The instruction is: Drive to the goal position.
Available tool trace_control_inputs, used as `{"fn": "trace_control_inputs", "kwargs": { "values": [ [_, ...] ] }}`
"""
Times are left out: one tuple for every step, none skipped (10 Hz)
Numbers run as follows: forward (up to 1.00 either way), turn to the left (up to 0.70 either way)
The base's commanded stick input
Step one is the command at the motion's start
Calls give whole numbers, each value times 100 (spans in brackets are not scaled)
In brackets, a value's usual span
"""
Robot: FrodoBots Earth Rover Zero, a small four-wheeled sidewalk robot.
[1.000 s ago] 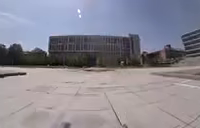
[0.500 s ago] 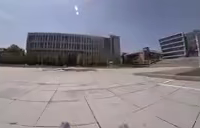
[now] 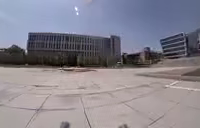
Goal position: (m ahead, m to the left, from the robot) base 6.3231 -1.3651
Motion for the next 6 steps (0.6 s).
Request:
{"fn": "trace_control_inputs", "kwargs": {
  "values": [
    [70, 0],
    [70, 0],
    [70, 0],
    [70, 0],
    [70, 0],
    [70, 0]
  ]
}}
